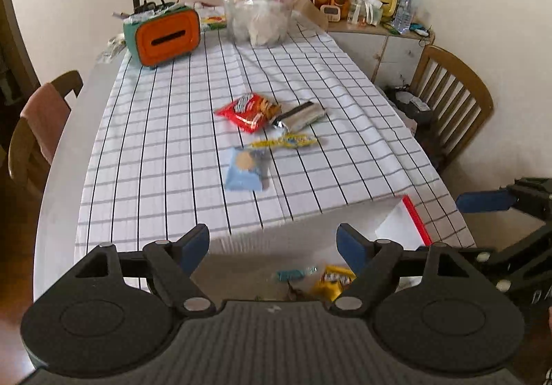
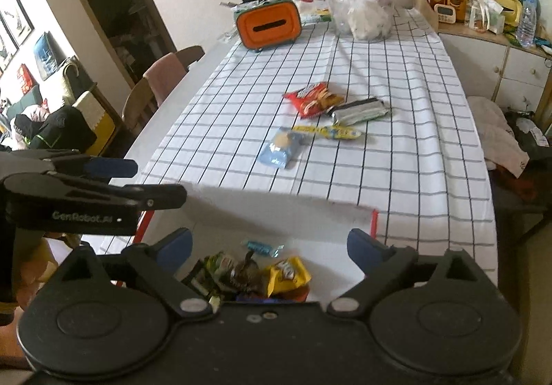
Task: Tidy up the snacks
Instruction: 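Withdraw both open tools from the box toward the blue biscuit packet and chips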
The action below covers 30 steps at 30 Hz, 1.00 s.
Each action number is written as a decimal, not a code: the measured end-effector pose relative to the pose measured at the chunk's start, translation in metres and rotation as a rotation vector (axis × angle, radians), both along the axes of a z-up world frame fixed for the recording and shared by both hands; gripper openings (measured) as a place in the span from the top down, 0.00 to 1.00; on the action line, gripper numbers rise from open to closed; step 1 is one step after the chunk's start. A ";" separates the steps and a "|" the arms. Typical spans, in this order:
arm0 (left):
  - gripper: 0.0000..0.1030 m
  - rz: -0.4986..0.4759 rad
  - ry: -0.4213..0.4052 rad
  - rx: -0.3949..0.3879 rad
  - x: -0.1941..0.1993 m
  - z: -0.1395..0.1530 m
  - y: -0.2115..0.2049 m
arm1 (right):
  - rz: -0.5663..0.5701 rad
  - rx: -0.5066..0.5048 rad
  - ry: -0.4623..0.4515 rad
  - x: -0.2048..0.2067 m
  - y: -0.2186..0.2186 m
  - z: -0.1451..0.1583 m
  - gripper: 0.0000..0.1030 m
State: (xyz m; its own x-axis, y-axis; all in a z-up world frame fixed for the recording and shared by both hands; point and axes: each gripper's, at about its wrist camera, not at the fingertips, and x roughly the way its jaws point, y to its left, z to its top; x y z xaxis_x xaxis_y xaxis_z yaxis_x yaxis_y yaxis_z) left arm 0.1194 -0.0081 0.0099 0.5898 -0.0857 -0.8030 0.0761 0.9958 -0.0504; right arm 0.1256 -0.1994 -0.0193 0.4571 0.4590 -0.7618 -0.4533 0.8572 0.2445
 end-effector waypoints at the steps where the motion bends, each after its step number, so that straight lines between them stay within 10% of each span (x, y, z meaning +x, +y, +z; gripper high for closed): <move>1: 0.22 -0.004 -0.002 0.004 0.005 0.001 0.000 | -0.002 -0.003 -0.008 0.005 -0.001 0.003 0.06; 30: 0.21 -0.010 0.155 0.108 0.176 -0.042 0.019 | -0.200 -0.066 0.091 0.242 0.003 -0.026 0.08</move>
State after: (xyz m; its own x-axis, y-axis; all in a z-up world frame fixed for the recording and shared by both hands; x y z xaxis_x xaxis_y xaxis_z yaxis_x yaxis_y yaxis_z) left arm 0.2950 0.0113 -0.0319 0.4580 0.0007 -0.8890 0.0860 0.9953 0.0451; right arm 0.3675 -0.1961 -0.0450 0.4624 0.3140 -0.8292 -0.2511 0.9433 0.2172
